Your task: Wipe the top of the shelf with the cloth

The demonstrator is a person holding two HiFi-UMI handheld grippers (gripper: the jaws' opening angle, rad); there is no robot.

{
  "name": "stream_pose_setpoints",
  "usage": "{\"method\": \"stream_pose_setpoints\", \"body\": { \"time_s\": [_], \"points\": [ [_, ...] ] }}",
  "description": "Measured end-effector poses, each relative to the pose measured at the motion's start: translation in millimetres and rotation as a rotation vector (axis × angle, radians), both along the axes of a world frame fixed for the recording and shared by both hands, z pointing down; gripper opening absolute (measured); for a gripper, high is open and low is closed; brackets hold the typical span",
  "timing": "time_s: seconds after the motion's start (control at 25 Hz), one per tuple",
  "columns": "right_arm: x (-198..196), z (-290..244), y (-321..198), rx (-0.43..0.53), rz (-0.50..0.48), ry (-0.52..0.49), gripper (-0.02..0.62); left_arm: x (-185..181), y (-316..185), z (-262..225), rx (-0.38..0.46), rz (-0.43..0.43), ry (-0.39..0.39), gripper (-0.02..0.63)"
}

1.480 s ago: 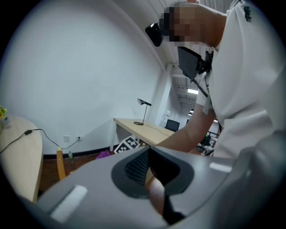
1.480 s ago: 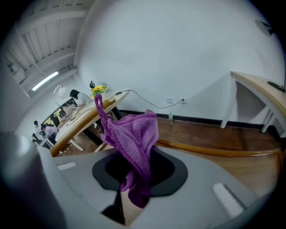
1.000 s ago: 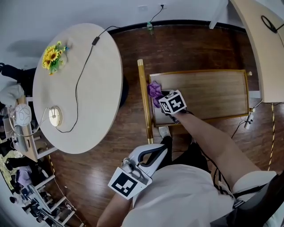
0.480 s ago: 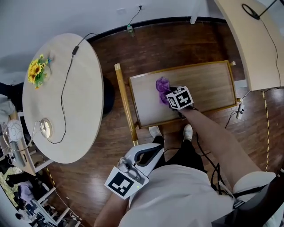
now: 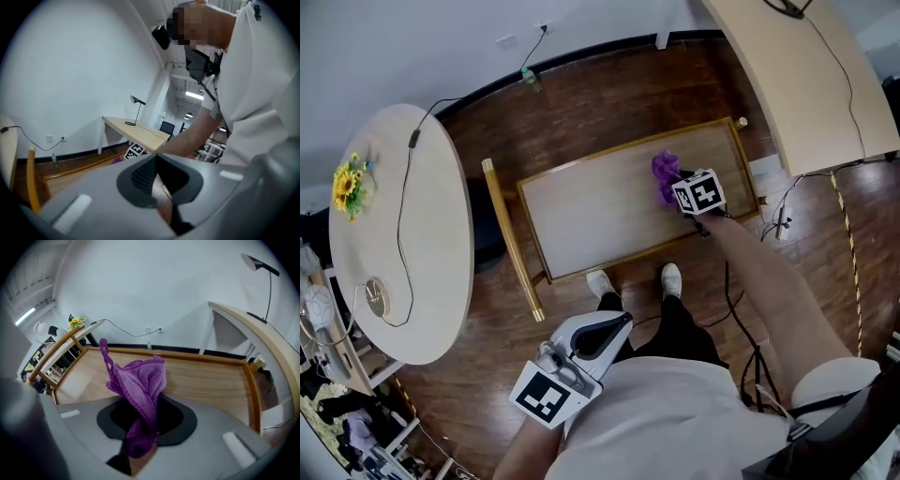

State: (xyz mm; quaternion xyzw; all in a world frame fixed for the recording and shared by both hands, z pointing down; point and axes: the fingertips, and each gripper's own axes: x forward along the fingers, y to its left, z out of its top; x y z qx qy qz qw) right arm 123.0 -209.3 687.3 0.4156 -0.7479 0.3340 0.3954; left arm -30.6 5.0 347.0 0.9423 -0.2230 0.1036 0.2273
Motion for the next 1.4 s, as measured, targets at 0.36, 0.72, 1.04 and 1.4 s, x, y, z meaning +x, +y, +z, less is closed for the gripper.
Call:
{"method": "stream_pose_setpoints", "body": {
  "time_s": [0.36, 0.72, 1.04, 1.4],
  "points": [
    [165, 2, -23, -0.027, 0.132, 0.154, 0.103, 47, 0, -2, 0.0, 0.021, -0.02, 0.019],
    [212, -9, -35, -0.013, 0.202, 0.19, 0.103, 65, 2, -1, 0.004, 0.015, -0.047, 0.02],
    [14, -49, 17, 0.029, -0.024, -0.103, 0.103, 27, -2, -14, 0.065, -0.046, -0.017, 0.02],
    [-273, -48, 104, -0.081, -0.314, -0.334, 0.103, -37, 6, -14, 0.071, -0.08, -0.064, 0.02]
  ]
}}
